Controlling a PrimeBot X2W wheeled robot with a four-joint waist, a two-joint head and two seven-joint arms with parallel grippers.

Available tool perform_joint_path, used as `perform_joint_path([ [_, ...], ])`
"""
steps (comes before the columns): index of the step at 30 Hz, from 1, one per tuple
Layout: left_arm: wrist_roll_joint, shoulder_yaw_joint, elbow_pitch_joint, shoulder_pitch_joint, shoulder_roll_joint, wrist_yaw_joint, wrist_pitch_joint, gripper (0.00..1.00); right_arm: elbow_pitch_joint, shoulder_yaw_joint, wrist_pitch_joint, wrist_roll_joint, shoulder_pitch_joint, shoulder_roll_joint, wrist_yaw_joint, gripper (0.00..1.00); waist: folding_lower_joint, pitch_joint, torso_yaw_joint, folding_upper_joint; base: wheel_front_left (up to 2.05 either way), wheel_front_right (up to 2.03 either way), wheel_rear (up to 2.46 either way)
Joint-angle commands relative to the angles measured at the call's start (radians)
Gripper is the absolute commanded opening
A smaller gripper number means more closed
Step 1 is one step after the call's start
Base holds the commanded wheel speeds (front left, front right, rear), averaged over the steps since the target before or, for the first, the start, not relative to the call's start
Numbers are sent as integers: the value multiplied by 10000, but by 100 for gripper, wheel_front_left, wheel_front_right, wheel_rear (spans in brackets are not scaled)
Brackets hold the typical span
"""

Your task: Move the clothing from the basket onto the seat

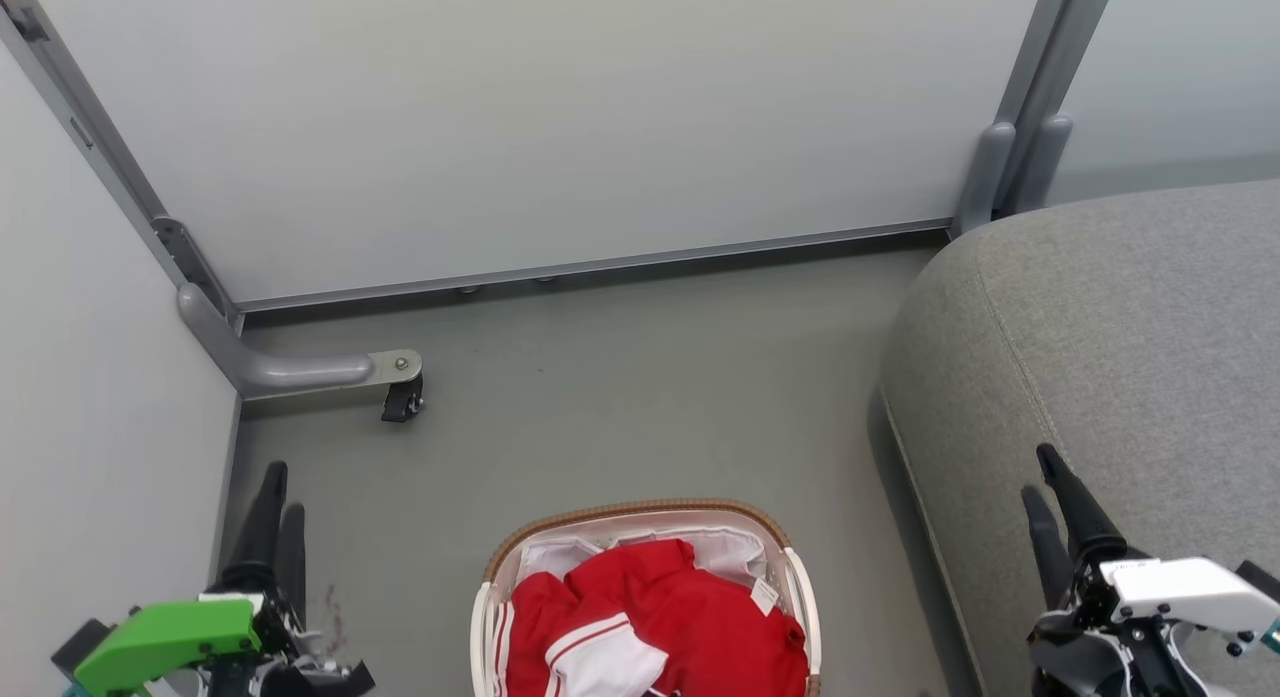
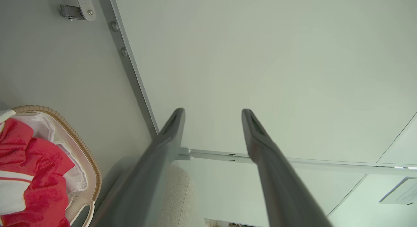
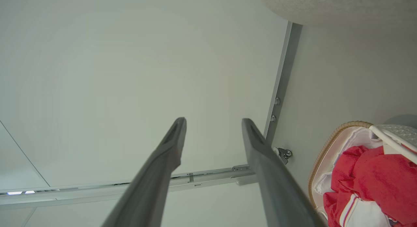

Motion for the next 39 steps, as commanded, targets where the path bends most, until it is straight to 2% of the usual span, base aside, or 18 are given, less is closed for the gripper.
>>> perform_joint_path([
  [1,23,-72,-29,-15,5,-2,-60,100,-47,31,-61,-19,-6,-10,2,100,0,1,0,0,0,0,0],
  [11,269,-669,-130,45,18,-6,-549,100,-135,116,-551,-385,114,-35,2,100,0,11,0,0,0,0,0],
  [20,990,-972,-315,52,30,-9,-957,100,-217,-32,-961,-1346,155,-55,3,100,0,21,10,0,0,0,0],
  [28,2387,-1101,-739,44,40,-11,-1281,100,-498,-218,-1285,-2730,122,-72,3,100,0,33,29,0,0,0,0],
  [39,4737,-1211,-1220,75,53,38,-1692,100,-1466,-74,-1699,-5769,200,-89,4,100,0,79,51,0,0,0,0],
])
